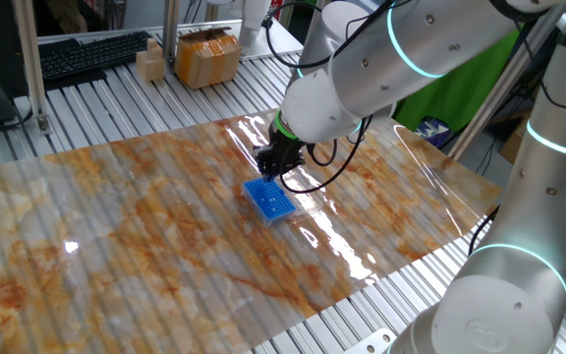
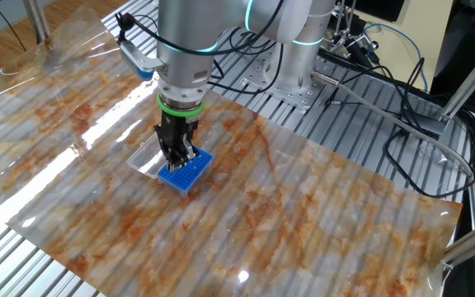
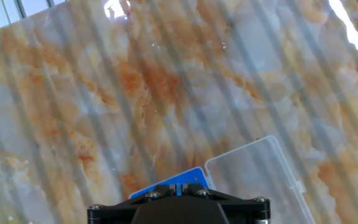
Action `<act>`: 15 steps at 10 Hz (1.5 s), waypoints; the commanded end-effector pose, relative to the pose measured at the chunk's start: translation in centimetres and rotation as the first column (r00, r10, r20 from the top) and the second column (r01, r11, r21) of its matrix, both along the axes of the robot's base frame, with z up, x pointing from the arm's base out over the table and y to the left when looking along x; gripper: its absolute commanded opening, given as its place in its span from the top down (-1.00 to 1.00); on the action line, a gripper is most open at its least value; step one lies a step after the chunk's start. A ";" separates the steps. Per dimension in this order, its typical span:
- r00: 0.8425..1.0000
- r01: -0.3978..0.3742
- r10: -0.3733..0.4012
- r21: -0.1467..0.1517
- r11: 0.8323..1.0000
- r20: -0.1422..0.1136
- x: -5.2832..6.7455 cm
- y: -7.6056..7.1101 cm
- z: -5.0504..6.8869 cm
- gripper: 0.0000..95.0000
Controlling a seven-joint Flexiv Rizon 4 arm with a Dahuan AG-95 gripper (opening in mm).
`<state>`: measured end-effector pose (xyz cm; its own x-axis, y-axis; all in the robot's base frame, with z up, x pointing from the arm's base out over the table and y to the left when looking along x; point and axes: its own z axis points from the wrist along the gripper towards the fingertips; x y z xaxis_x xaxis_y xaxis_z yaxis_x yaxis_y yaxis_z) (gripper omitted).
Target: Insert a small pipette tip into the holder for small pipette tips
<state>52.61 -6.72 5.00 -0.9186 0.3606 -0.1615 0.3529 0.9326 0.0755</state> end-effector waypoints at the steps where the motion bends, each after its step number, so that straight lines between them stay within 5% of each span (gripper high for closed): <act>1: 1.000 0.002 -0.002 -0.004 1.000 0.001 -0.1 0.0 -0.2 1.00; 11: 0.999 0.031 -0.031 0.007 1.000 -0.014 -1.4 0.6 -0.5 1.00; 12: 0.999 0.036 -0.036 0.009 0.999 -0.020 -1.4 0.6 -0.5 0.60; 14: 0.999 0.041 -0.040 0.011 0.999 -0.033 -1.5 0.6 -0.5 0.60; 15: 0.998 0.033 -0.032 0.016 0.999 -0.053 -1.6 0.7 -0.6 0.20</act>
